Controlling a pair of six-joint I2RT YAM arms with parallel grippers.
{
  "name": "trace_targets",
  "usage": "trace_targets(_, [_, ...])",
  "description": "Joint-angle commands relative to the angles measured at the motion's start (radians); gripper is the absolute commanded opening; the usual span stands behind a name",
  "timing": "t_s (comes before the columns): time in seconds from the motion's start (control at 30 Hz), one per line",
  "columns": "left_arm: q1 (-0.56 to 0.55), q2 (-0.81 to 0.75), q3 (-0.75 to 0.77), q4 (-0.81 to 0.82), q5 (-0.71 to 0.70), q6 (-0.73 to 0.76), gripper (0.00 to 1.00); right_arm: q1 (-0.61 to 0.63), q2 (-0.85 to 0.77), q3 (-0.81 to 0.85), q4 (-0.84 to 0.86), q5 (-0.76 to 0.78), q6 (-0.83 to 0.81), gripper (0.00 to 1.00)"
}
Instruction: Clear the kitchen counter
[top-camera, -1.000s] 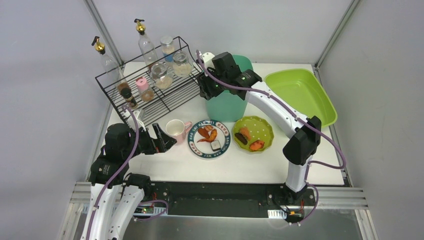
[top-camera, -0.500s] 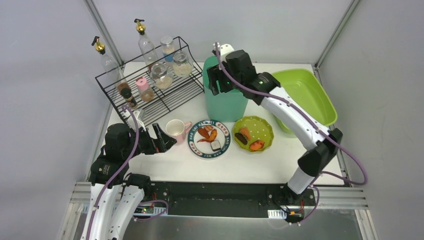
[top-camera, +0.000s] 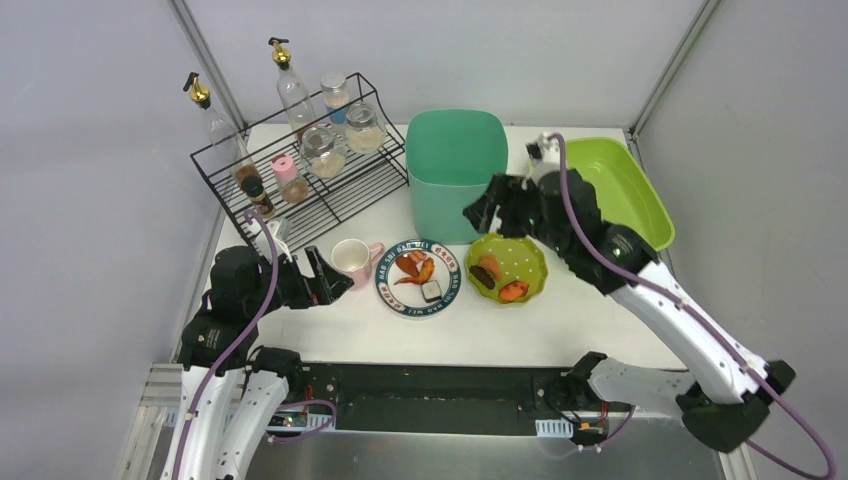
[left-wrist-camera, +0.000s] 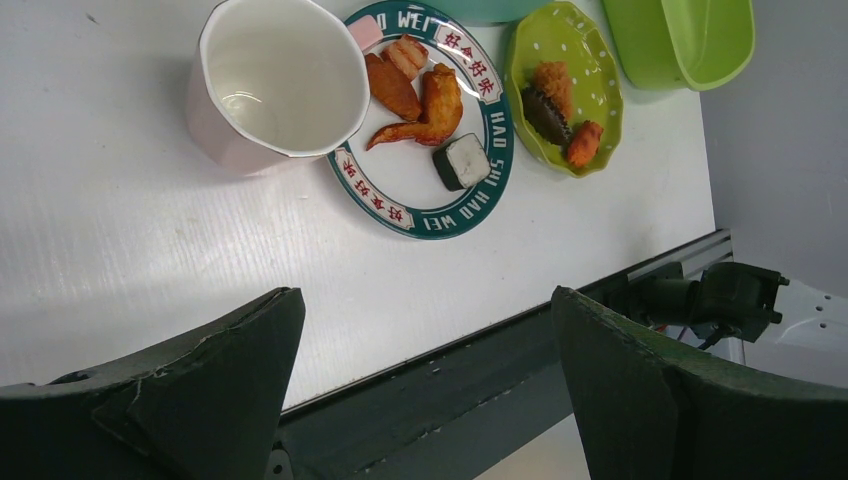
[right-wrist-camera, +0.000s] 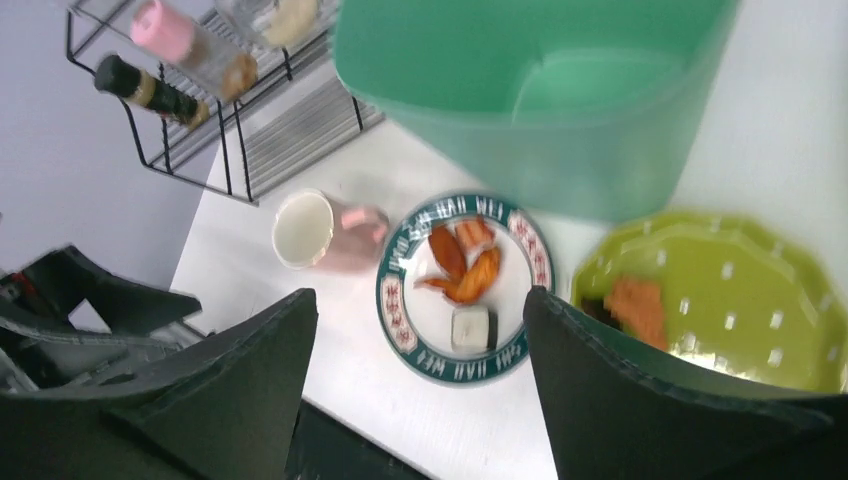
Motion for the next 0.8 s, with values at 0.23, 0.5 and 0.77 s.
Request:
trace_targets(0.23, [0.005, -0.002, -0.003, 0.037, 0.013, 0.008, 0.99, 0.103, -0.367, -0.566, 0.105, 0.056, 0.588, 0.71])
trace_targets(0.5, [0.005, -0.013, -0.003, 0.037, 0.009, 0.007, 0.99, 0.328, -0.342, -0.816, 0.288, 0.303, 0.923, 0.68])
trace_targets(0.77, [0.004, -0.005, -0.003, 0.037, 0.009, 0.008, 0.99, 0.409, -0.141, -0.925, 0.571, 0.432, 1.107, 0.65])
